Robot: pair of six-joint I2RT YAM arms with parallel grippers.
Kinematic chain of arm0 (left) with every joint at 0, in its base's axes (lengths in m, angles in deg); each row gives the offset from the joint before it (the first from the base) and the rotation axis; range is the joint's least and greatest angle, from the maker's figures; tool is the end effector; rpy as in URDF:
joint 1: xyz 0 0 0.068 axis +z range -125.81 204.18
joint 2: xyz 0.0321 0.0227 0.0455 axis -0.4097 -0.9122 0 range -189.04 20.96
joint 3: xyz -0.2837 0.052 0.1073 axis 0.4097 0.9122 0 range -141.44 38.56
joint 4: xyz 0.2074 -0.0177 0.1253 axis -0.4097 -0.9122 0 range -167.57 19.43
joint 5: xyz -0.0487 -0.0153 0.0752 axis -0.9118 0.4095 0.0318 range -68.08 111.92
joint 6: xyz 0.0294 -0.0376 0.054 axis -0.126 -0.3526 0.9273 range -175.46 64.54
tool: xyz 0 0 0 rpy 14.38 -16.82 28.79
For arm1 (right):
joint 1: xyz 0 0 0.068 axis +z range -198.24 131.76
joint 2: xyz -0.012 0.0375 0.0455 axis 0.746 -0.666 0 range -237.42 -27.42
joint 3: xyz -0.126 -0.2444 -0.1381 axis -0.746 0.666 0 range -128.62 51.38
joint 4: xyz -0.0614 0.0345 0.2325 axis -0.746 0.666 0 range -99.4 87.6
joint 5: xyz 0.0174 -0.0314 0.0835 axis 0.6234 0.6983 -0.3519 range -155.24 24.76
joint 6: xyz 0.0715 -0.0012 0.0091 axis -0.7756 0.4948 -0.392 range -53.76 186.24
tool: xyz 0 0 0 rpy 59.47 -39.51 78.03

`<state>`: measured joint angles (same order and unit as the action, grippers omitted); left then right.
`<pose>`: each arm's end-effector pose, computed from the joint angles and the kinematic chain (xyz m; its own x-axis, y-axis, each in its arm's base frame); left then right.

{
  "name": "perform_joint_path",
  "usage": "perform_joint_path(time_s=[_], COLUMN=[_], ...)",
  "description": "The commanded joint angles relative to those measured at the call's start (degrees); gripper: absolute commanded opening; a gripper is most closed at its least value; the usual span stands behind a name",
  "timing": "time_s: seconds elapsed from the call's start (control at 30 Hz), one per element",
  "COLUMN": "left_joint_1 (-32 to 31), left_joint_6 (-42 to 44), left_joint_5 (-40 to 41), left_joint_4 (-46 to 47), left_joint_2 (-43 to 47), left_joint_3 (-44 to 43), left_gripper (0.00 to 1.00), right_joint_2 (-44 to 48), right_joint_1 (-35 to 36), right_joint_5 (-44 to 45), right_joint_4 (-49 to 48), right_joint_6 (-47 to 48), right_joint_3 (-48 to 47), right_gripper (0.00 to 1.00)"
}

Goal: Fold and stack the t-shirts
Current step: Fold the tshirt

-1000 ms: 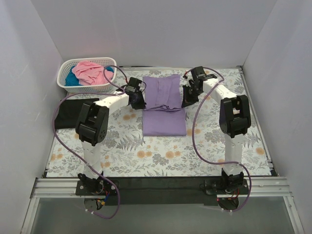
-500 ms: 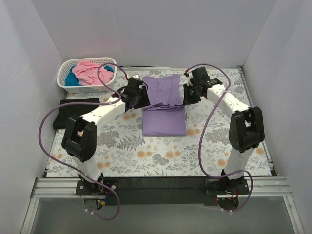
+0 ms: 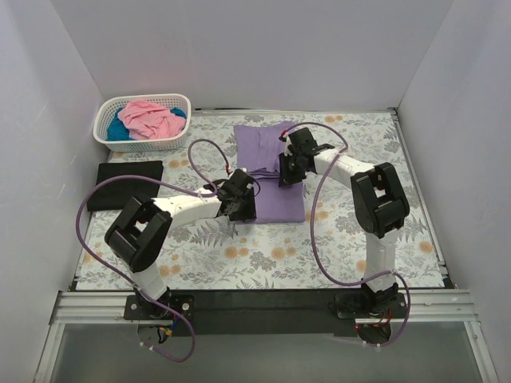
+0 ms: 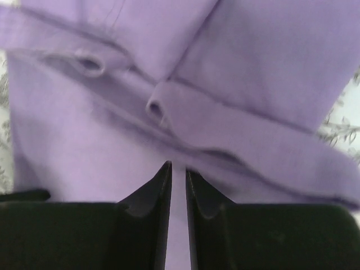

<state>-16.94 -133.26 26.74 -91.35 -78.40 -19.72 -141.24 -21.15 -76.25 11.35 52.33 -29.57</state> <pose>0.2601 -0.2204 0.1892 -0.7518 -0.6365 -0.1723 -0.5169 0.7310 -0.4454 0.3877 0.2112 0.2094 -0.8275 -0.1582 -0.5387 -0.3594 0.8864 0.2918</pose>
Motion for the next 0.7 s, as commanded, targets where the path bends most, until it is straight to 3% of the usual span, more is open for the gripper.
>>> perform_joint_path(time_s=[0.0, 0.13, 0.3, 0.43, 0.67], left_joint_1=[-0.4, -0.4, -0.4, -0.4, -0.4], left_joint_6=[-1.4, -1.2, -2.7, -4.0, -8.0], left_joint_5=[0.4, 1.2, 0.3, -0.7, -0.3], left_joint_4=[-0.1, -0.1, -0.1, 0.2, 2.2], left_joint_2=[2.8, 4.8, 7.2, 10.4, 21.5], left_joint_3=[3.4, 6.0, 8.9, 11.6, 17.2], left_gripper=[0.39, 0.38, 0.38, 0.38, 0.38], right_joint_2=[-3.1, -7.2, -6.7, 1.0, 17.8], right_joint_1=[-0.6, -1.9, -2.7, -1.8, -1.4], right_joint_5=[1.3, 5.4, 0.1, -13.8, -26.7], right_joint_4=[-6.2, -8.0, -9.8, -19.2, -35.9], right_joint_6=[-1.6, -2.2, -4.1, -5.5, -13.4], right_joint_3=[-6.0, -13.5, -14.3, -2.7, 23.8], right_gripper=[0.21, 0.21, 0.21, 0.21, 0.21])
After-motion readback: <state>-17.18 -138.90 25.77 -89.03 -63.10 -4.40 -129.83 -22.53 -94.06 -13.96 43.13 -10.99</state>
